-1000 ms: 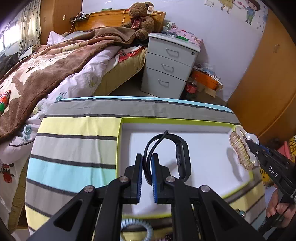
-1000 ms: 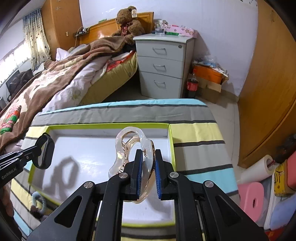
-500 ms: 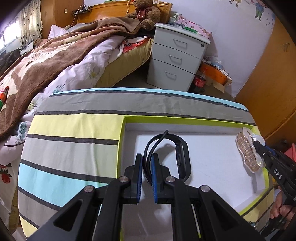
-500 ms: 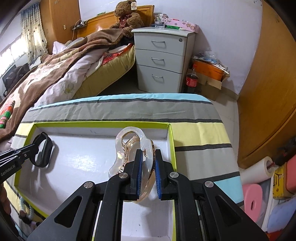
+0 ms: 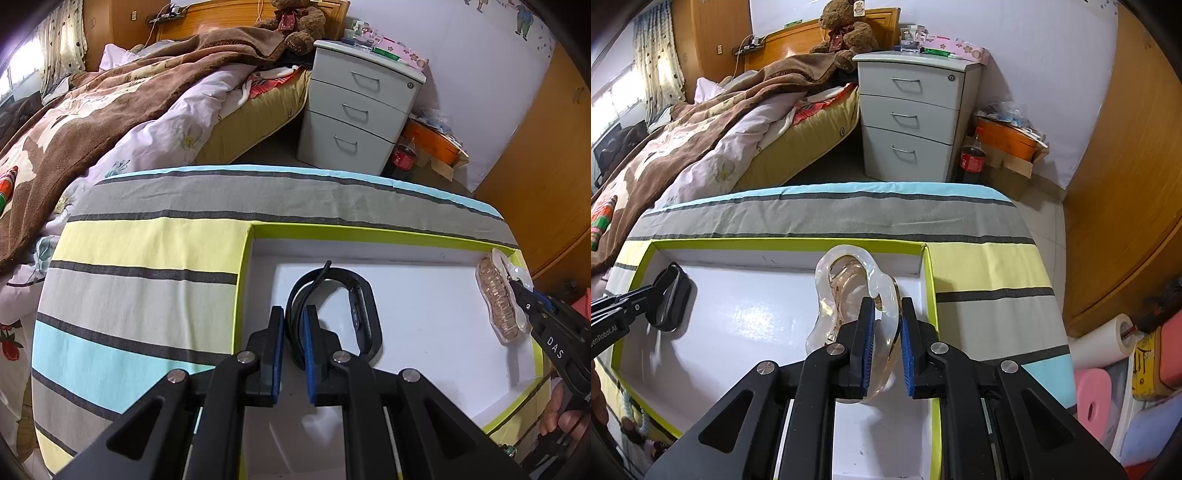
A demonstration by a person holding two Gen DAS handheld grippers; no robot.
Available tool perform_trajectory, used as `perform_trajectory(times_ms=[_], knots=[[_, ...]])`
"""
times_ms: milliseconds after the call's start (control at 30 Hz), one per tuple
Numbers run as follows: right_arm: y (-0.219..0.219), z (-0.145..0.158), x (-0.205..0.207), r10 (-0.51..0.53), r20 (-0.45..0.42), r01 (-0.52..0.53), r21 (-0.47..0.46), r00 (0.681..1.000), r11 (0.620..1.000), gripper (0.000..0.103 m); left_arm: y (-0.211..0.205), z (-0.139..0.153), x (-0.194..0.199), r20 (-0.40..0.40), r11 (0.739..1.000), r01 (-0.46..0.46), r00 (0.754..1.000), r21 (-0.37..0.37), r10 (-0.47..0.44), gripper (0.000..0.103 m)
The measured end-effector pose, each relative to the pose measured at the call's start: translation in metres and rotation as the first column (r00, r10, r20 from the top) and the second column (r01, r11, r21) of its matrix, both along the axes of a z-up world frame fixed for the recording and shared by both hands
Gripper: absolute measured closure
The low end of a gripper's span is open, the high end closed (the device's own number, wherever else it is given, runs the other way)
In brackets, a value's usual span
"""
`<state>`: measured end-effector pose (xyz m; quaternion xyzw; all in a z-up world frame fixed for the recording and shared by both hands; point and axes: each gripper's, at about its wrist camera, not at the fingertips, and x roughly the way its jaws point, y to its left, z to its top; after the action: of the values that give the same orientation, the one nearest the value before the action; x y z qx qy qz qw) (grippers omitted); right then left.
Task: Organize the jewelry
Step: 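Carry the wristband with the left gripper over the box while the right carries the claw clip there, then open the left gripper to drop the wristband in the box while the right releases the claw clip, then move the right gripper to the black cord hair tie with teal bead and grasp it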
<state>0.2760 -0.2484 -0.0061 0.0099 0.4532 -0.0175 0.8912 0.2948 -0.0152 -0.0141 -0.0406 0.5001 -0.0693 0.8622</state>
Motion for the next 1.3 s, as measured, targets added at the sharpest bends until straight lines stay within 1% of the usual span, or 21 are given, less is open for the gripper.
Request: perform_trajectory(times_ms=[167, 233, 300, 367, 400, 667, 733, 1033, 1133, 1300], knots=[[0.000, 0.001, 0.000, 0.000, 0.006, 0.000, 0.005, 1.000, 1.000, 0.088, 0.002, 0.000, 0.001, -0.004, 1.000, 0.000, 1.000, -0.013, 0.000, 0.091], [0.001, 0.002, -0.001, 0.004, 0.013, -0.004, 0.007, 1.000, 1.000, 0.086, 0.002, 0.001, 0.001, 0.000, 1.000, 0.004, 1.000, -0.019, -0.004, 0.085], [0.001, 0.005, -0.003, 0.008, 0.023, -0.008, 0.010, 1.000, 1.000, 0.082, 0.002, 0.002, 0.000, 0.003, 1.000, 0.007, 1.000, -0.025, -0.006, 0.079], [0.001, 0.007, -0.004, 0.010, 0.032, -0.011, 0.014, 0.999, 1.000, 0.072, 0.001, 0.004, -0.002, 0.008, 1.000, 0.007, 1.000, -0.028, -0.006, 0.074], [0.001, 0.009, -0.006, 0.010, 0.037, -0.011, 0.018, 0.999, 1.000, 0.071, 0.001, 0.005, -0.003, 0.010, 0.999, 0.011, 1.000, -0.031, -0.011, 0.072], [0.002, 0.022, -0.019, 0.006, 0.072, -0.007, 0.022, 0.997, 1.000, 0.070, 0.002, 0.015, -0.017, 0.027, 0.999, 0.015, 1.000, -0.043, -0.014, 0.063], [0.002, 0.028, -0.025, 0.004, 0.084, -0.006, 0.030, 0.996, 1.000, 0.070, 0.003, 0.021, -0.023, 0.044, 0.999, 0.018, 0.999, -0.044, -0.016, 0.058], [0.004, 0.046, -0.060, 0.010, 0.131, -0.016, 0.047, 0.991, 0.999, 0.069, 0.009, 0.044, -0.057, 0.088, 0.998, 0.023, 0.996, -0.064, -0.018, 0.055], [0.003, 0.048, -0.073, 0.008, 0.141, -0.017, 0.062, 0.990, 0.998, 0.069, 0.013, 0.049, -0.072, 0.102, 0.997, 0.024, 0.995, -0.071, -0.017, 0.054], [0.002, 0.046, -0.100, 0.020, 0.148, -0.032, 0.083, 0.989, 0.996, 0.069, 0.023, 0.051, -0.095, 0.103, 0.996, 0.012, 0.995, -0.088, -0.003, 0.054]])
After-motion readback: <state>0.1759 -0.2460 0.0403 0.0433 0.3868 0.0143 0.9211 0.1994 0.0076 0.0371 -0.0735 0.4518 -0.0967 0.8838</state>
